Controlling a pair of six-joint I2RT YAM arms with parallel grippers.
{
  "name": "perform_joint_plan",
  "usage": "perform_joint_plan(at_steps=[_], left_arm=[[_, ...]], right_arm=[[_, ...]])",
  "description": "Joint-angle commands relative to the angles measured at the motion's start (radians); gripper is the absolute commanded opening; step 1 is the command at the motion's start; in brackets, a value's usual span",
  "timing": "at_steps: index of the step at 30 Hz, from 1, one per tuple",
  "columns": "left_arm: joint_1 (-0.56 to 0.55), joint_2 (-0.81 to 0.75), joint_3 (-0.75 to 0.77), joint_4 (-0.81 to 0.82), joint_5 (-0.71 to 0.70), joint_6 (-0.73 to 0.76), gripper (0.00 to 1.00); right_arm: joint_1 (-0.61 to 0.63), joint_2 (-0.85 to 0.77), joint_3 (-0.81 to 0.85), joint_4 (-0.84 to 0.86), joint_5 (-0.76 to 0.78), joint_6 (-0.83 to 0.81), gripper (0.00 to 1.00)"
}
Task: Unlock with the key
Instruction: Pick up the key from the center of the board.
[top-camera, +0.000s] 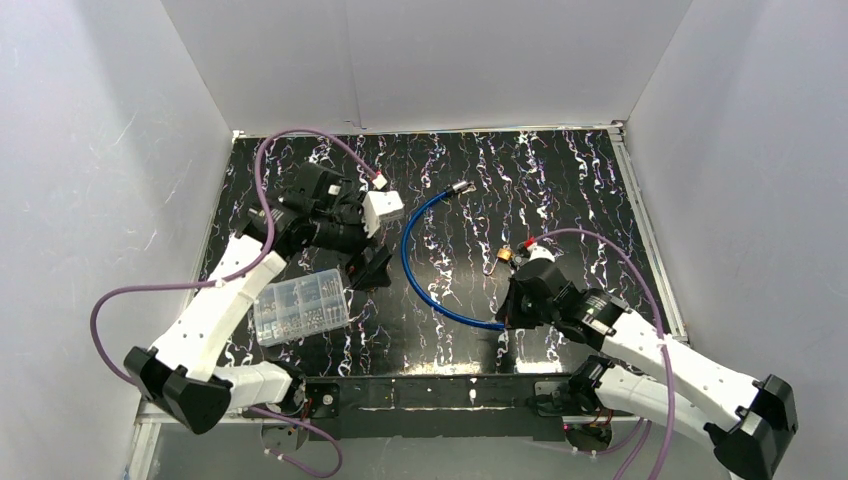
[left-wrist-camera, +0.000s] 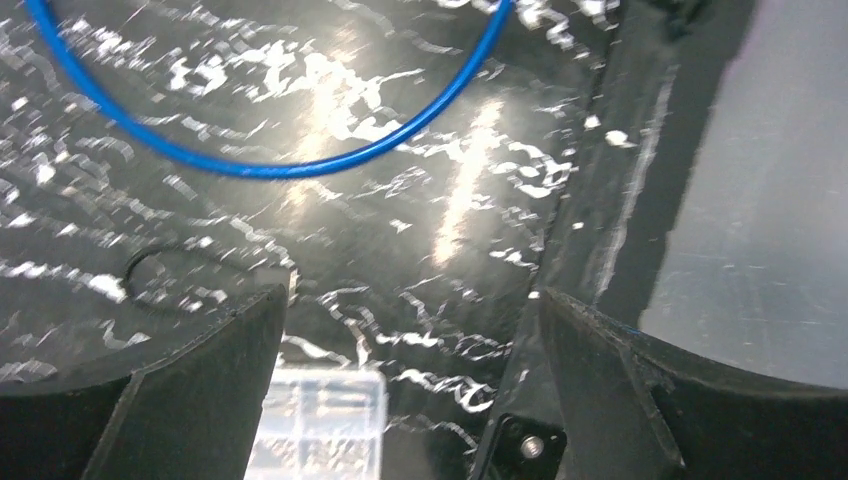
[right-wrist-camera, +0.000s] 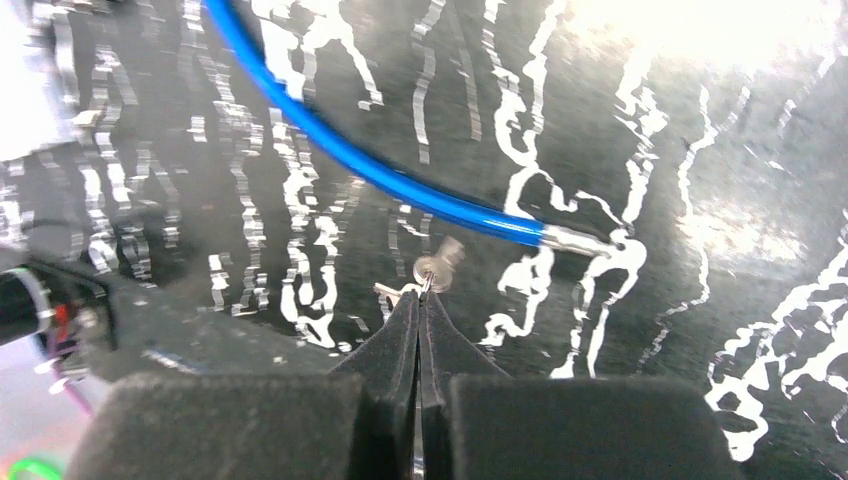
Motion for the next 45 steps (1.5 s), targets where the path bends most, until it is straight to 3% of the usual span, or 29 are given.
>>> perform_joint_plan(at_steps=[1, 5, 10, 15, 18, 25, 30, 42, 45], left_arm=[[-0.014, -0.100, -0.127, 0.228, 0.300, -0.106, 0.97], [-0.092, -0.096, -0.220, 0.375, 0.350, -0.208, 0.96], [-0.209, -0.076, -0.262, 0.488, 0.293, -0.225, 0.97], [-0.219, -0.023, -0.243, 0.612, 0.270, -0.381, 0.98], [-0.212, 0.012, -0.217, 0.665, 0.326, -0.506, 0.98], [-0.207, 0.043, -0.201, 0.771, 0.423, -0.722, 0.79], [-0.205, 0.040, -0.205, 0.786, 0.411, -0.770, 0.68], [-0.191, 0.038, -0.220, 0.787, 0.388, -0.788, 0.65], [-0.187, 0.037, -0.221, 0.806, 0.398, -0.810, 0.60]], right_arm=[[0.007, -0.039, 0.116, 0.066, -0.071, -0.072, 0.01], [0.007, -0.032, 0.213, 0.107, -0.121, -0.108, 0.01], [0.007, 0.009, 0.348, 0.106, -0.148, -0.142, 0.01], [0.007, 0.019, 0.409, 0.133, -0.165, -0.156, 0.01], [0.007, 0.013, 0.419, 0.153, -0.187, -0.161, 0.01], [0.008, 0.000, 0.423, 0.186, -0.194, -0.160, 0.01], [0.008, -0.013, 0.425, 0.218, -0.202, -0.160, 0.01], [0.008, -0.023, 0.438, 0.239, -0.222, -0.159, 0.01], [0.008, -0.020, 0.438, 0.244, -0.222, -0.156, 0.01]])
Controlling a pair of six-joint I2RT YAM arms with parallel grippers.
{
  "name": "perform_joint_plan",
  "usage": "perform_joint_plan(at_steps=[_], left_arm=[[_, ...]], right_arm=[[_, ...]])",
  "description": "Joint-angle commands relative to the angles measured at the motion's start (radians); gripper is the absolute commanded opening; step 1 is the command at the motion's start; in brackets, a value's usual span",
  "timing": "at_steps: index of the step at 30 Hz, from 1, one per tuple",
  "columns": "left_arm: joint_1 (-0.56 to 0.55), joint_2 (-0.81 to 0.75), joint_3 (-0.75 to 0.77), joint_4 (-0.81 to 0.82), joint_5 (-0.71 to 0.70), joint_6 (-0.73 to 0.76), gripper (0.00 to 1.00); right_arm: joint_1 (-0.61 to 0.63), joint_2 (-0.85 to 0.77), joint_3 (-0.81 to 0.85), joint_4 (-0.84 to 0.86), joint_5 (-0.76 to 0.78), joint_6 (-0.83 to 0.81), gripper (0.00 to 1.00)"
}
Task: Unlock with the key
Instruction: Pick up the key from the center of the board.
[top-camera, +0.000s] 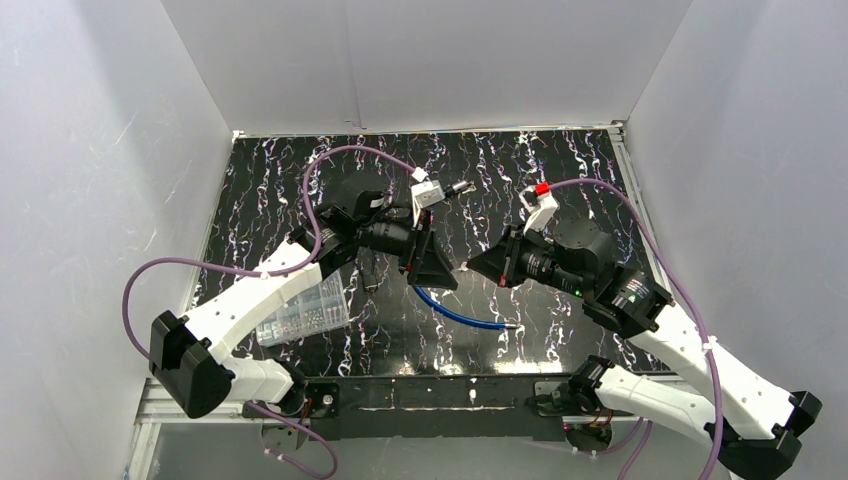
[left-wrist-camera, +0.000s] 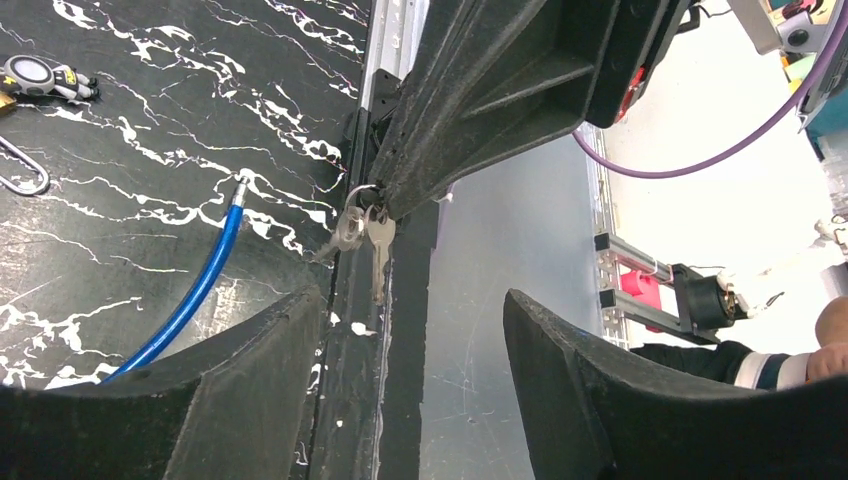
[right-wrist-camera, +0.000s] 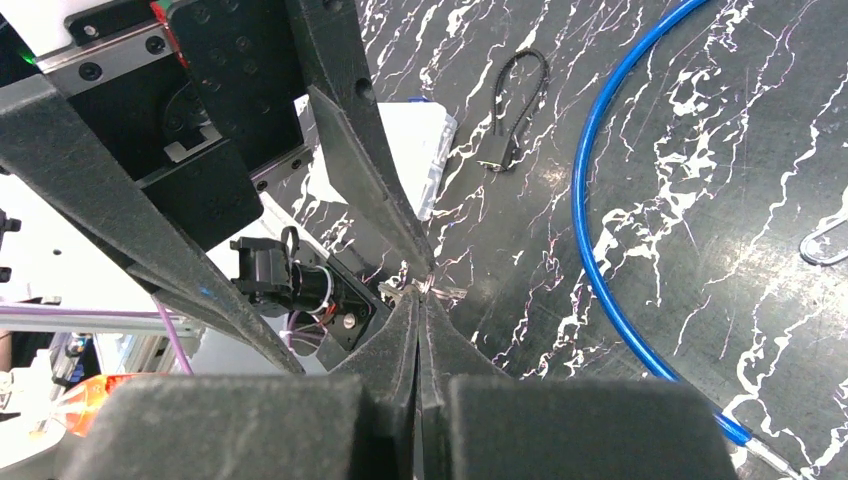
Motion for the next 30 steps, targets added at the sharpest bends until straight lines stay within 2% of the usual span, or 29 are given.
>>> perform_joint_plan(at_steps=[1, 6, 8, 16, 21, 24, 29, 30], left_arm=[[0.011, -0.018, 0.013, 0.027, 0.023, -0.033, 0.57], [0.012, -0.019, 0.015, 0.047, 0.042, -0.064, 0.35], [0.011, -0.012, 0.018, 0.068, 0.074, -0.100, 0.23], [0.012, -0.009, 0.010, 0.089, 0.101, -0.143, 0.31], [0.012, -0.010, 0.016, 0.067, 0.085, -0.124, 0.31], [0.013, -0.012, 0.030, 0.023, 0.017, -0.081, 0.23], [0.030, -0.010, 0.053, -0.030, -0.054, -0.028, 0.02], [0.032, -0.012, 0.058, -0.042, -0.061, -0.016, 0.00]], right_arm=[[0.004, -0.010, 0.049, 0.066, -0.010, -0.014, 0.01], [0.004, -0.006, 0.043, 0.079, -0.008, -0.015, 0.01], [0.004, -0.008, 0.039, 0.089, -0.003, -0.015, 0.01], [0.007, -0.008, 0.047, 0.107, 0.004, -0.022, 0.01], [0.015, -0.002, 0.054, 0.116, -0.001, -0.028, 0.01], [0.022, -0.003, 0.056, 0.117, 0.002, -0.032, 0.01], [0.033, -0.014, 0.047, 0.118, 0.011, -0.036, 0.01], [0.035, -0.016, 0.045, 0.117, 0.010, -0.036, 0.01]])
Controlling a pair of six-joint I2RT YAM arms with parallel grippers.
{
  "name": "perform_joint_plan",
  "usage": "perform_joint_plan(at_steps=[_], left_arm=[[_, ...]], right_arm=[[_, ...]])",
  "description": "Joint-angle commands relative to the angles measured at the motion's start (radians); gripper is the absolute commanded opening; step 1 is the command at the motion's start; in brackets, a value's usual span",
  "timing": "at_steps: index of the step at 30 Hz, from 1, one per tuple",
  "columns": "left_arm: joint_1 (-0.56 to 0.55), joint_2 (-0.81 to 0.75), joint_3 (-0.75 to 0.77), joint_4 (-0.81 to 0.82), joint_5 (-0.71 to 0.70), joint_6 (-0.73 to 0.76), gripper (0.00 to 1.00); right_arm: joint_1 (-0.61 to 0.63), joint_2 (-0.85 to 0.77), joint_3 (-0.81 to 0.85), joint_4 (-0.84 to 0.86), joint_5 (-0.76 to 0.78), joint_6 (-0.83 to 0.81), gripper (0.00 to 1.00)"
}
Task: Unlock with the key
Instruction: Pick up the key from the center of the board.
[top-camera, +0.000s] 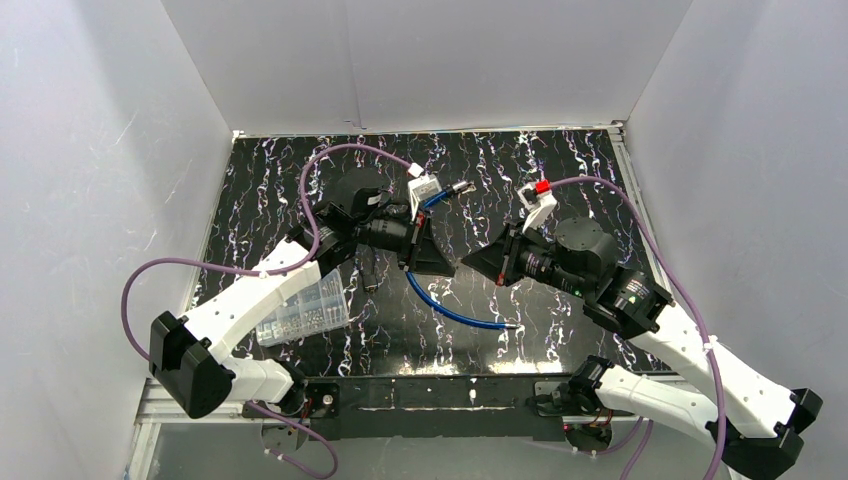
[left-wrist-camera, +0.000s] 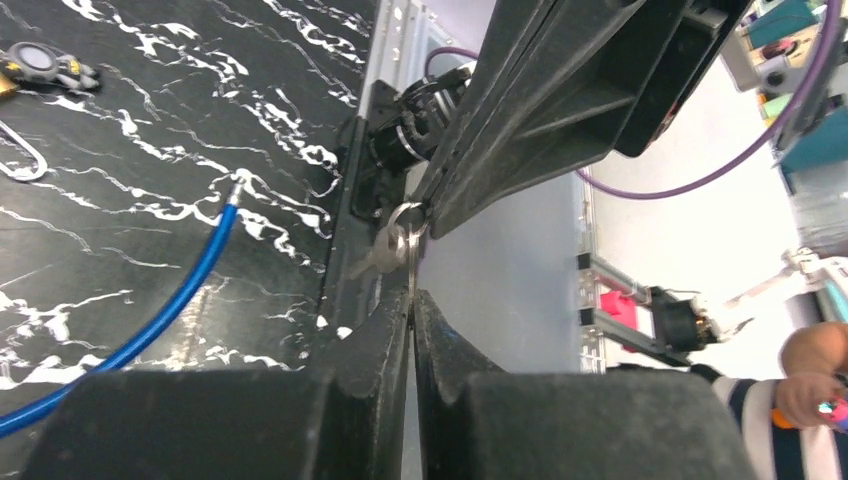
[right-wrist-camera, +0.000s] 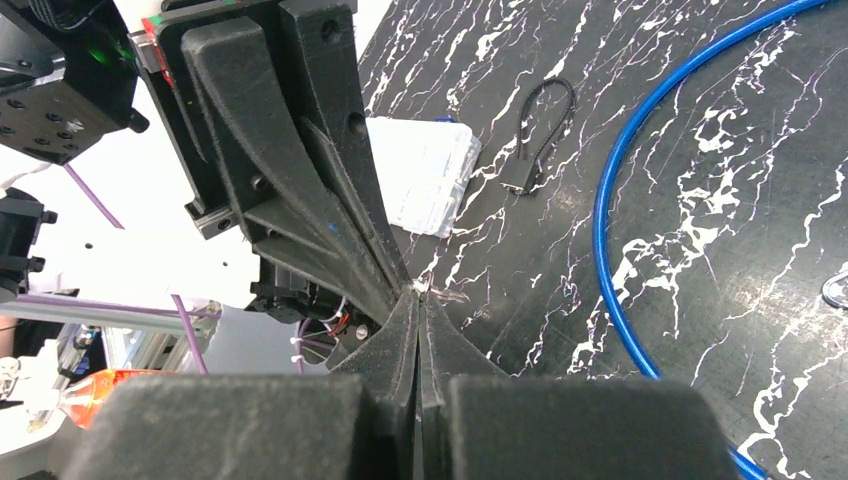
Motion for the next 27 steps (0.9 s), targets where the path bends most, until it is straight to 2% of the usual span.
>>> perform_joint_plan(at_steps=[1, 3, 4, 6, 9, 11, 15, 17, 21, 27], left_arm=[[0.018, -0.012, 0.057, -0.067, -0.054, 0.072, 0.00], [0.025, -0.013, 0.066, -0.073, -0.040, 0.080, 0.00], [0.029, -0.011, 0.077, -0.086, -0.029, 0.093, 0.00], [0.029, -0.005, 0.116, -0.160, -0.003, 0.179, 0.00], [0.029, 0.020, 0.214, -0.355, 0.021, 0.342, 0.00], [0.028, 0.042, 0.285, -0.502, 0.015, 0.514, 0.00], [0.001, 0.071, 0.419, -0.788, -0.079, 0.802, 0.00], [-0.013, 0.080, 0.475, -0.904, -0.117, 0.892, 0.00], [-0.035, 0.091, 0.572, -1.078, -0.129, 0.963, 0.00], [-0.052, 0.083, 0.642, -1.134, -0.118, 0.934, 0.00]], right_arm=[[0.014, -0.017, 0.036, 0.059, 0.007, -0.020, 0.01], [0.016, -0.017, 0.033, 0.059, -0.005, -0.020, 0.01], [0.016, -0.017, 0.030, 0.057, -0.012, -0.021, 0.05], [0.016, -0.022, 0.023, 0.043, -0.017, -0.027, 0.23], [0.015, -0.060, 0.011, 0.024, -0.011, -0.054, 0.41], [0.015, -0.085, 0.023, -0.003, 0.008, -0.093, 0.53], [0.013, -0.101, 0.099, -0.053, 0.022, -0.236, 0.68], [0.013, -0.089, 0.144, -0.060, -0.004, -0.301, 0.70], [0.012, -0.033, 0.207, -0.035, -0.132, -0.386, 0.69], [0.012, 0.083, 0.244, 0.081, -0.408, -0.385, 0.61]])
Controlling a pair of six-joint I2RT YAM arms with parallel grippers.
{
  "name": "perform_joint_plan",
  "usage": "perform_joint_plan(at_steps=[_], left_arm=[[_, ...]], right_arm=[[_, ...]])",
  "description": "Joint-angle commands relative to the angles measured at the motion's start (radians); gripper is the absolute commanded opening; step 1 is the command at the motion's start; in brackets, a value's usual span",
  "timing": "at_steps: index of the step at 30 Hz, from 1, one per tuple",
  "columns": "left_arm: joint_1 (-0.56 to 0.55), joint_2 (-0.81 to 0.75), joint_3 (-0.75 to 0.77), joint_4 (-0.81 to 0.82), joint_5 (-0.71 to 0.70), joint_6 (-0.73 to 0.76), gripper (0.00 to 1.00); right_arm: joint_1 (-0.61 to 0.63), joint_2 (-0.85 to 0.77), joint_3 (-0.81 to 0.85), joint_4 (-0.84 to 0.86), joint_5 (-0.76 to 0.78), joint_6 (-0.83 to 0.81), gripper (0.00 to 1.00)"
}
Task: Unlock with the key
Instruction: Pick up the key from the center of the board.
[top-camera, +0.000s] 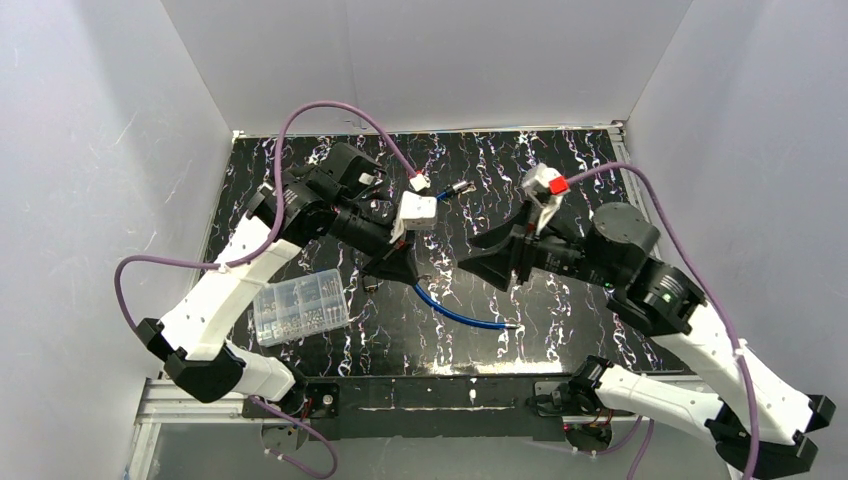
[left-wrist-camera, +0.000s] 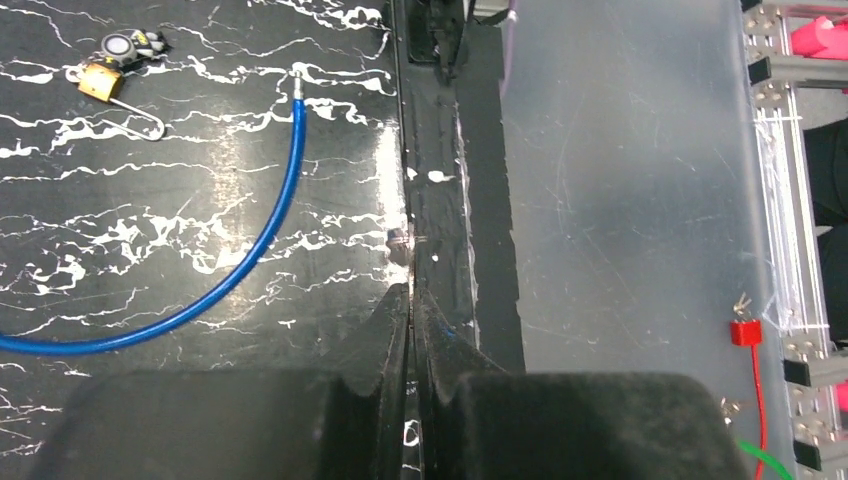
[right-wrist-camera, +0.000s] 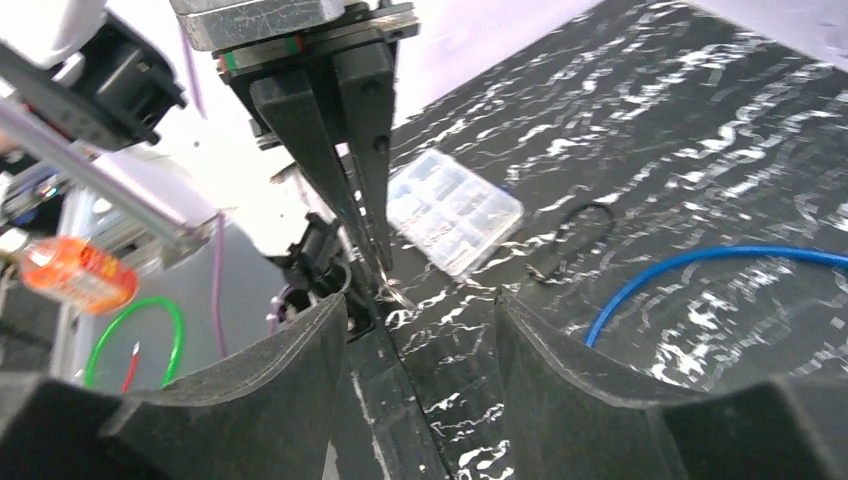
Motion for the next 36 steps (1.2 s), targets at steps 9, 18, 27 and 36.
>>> perform_joint_plan(at_steps=[9, 18, 27, 36], left_arm=[[-0.010, -0.033, 0.063, -0.098, 0.005, -0.016, 0.00], [-0.010, -0.024, 0.080, -0.083, -0.003, -0.034, 0.00], [-0.010, -0.022, 0.086, -0.078, -0.013, -0.039, 0.00], [-0.010, -0.019, 0.091, -0.071, -0.020, -0.044, 0.00]], right_arm=[[0.002, 0.143, 0.027, 0.202, -0.337, 0.012, 0.48], [0.029, 0.201, 0.018, 0.190, -0.330, 0.006, 0.42], [0.060, 0.227, 0.018, 0.180, -0.297, -0.018, 0.34], [0.079, 0.254, 0.015, 0.159, -0.295, -0.019, 0.22]])
